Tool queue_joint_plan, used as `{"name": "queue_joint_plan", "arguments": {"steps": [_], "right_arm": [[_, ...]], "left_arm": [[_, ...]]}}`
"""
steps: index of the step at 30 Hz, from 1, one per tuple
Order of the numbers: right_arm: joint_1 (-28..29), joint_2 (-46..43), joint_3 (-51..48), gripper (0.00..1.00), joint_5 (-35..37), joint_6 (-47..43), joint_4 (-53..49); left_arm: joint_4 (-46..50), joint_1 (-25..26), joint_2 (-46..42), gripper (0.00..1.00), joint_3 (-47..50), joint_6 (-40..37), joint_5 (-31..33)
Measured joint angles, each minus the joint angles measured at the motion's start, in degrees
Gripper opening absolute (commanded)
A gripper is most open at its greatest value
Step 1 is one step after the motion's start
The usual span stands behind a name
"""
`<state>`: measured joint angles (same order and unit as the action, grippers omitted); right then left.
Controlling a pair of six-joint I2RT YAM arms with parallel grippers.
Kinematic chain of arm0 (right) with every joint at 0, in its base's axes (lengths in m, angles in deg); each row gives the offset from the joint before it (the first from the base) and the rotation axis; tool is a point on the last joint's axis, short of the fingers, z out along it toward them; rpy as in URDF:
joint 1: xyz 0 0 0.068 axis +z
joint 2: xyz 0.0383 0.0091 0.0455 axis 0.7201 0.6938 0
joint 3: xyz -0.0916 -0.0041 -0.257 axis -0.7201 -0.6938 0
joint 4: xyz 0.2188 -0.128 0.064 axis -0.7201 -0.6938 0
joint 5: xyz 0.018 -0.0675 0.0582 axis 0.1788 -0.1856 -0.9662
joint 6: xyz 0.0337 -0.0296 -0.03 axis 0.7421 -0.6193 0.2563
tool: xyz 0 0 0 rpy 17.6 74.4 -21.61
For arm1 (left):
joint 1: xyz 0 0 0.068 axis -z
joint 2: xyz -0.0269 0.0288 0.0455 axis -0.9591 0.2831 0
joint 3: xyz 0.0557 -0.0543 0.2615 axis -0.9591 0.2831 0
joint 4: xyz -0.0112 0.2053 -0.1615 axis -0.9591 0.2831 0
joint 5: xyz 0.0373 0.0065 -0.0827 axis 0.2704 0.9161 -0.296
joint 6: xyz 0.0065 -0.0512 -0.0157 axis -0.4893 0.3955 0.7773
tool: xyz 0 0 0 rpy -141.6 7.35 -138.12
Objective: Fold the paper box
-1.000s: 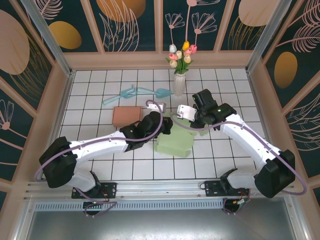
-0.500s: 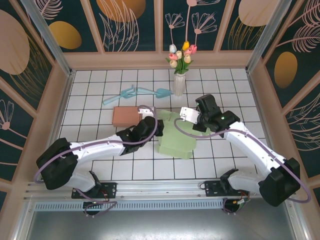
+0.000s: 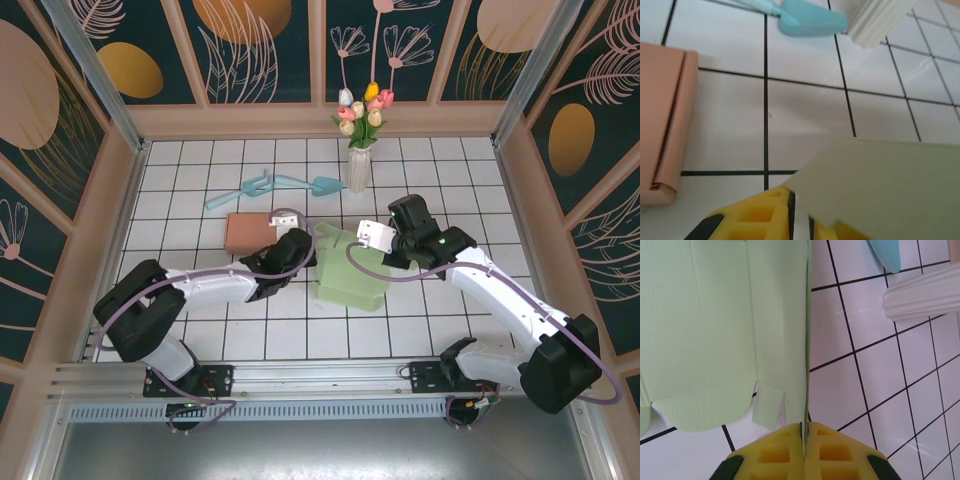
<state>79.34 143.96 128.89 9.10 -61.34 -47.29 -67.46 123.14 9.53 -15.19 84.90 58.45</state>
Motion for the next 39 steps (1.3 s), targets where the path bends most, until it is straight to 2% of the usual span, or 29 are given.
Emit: {"name": "queue_joint_plan", "arguments": {"steps": [8,17,24,25,29,34,36,39], "right_arm": [[0.0,1.4,0.1,0.00,-1.8,1.2,0.3],[0.2,2.3,-0.5,0.00,-1.2,1.8,4.0],[2.7,2.1,-5.3,0.00,8.1,-2.7,9.2],[3.7,2.0,-6.4,0.00,9.9,-4.0,10.0],[7.1,1.7,-9.8,0.00,14.0,-8.4,13.1],[9.8,-0.2,-13.4,0.00,15.5,-13.0,18.9],[10.4,-1.6,-15.4,0.00,15.5,-15.5,21.7],[11.2,-4.4,-19.9,0.00,15.3,-19.7,27.5]], "left_arm": [[-3.3,-0.1,2.4,0.19,0.0,-0.1,-3.1],[-12.7,-0.2,-1.1,0.21,6.5,-0.6,-12.7],[-12.6,-0.1,-12.7,0.22,14.5,-3.8,-10.8],[-12.6,-0.2,-15.3,0.25,16.6,-4.4,-10.0],[-12.5,-0.2,-23.5,0.30,23.8,-7.0,-5.7],[-13.7,-0.2,-26.8,0.38,28.0,-10.3,-3.3],[-15.7,-0.2,-26.7,0.43,29.6,-11.7,-3.9],[-19.5,-0.2,-25.4,0.45,31.0,-13.6,-6.7]]}}
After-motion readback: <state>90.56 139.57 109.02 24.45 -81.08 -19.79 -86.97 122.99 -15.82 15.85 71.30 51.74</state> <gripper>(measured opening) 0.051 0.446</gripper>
